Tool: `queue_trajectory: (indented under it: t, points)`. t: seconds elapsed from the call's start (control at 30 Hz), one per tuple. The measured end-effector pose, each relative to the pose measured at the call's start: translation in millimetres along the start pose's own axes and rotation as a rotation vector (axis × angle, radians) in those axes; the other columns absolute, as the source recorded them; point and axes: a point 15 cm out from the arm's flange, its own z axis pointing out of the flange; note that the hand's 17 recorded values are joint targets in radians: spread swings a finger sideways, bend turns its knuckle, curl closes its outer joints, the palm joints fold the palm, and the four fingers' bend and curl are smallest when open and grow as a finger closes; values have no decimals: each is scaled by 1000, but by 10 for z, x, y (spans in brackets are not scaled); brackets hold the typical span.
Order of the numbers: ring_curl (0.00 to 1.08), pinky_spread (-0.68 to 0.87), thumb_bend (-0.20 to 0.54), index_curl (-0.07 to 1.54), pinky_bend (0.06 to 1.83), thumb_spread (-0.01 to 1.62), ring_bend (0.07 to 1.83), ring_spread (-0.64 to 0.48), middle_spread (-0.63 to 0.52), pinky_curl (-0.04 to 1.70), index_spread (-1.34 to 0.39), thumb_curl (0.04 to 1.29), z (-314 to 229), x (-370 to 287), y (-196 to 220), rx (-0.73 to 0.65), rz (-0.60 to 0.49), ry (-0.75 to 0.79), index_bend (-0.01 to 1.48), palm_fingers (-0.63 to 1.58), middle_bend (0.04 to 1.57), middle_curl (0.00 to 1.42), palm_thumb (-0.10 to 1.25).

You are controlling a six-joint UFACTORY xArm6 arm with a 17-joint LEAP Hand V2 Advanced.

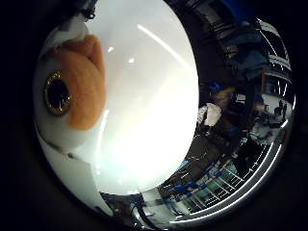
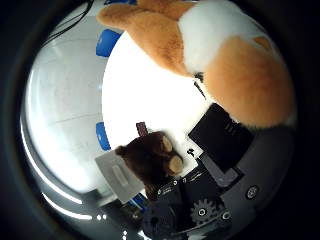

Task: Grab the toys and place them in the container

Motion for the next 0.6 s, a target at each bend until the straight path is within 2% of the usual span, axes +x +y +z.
queue_trajectory:
  t: [0.27,0.5,0.6]
  points:
    - [832,-179,-12,969,1454,1077,1419,-260,-339,892,-389,557,-393,-161,196,1,-43,-8,971,916,1178,1133,1031]
    - [847,-175,-9,1018,1398,1188,1403,-257,-300,959,-361,533,-750,-434,430,-45,-106,-12,985,940,1195,1111,1001]
    - [852,-178,-10,1026,1378,1208,1397,-257,-290,987,-353,524,-1023,-645,560,-18,-161,-13,979,944,1203,1106,1000]
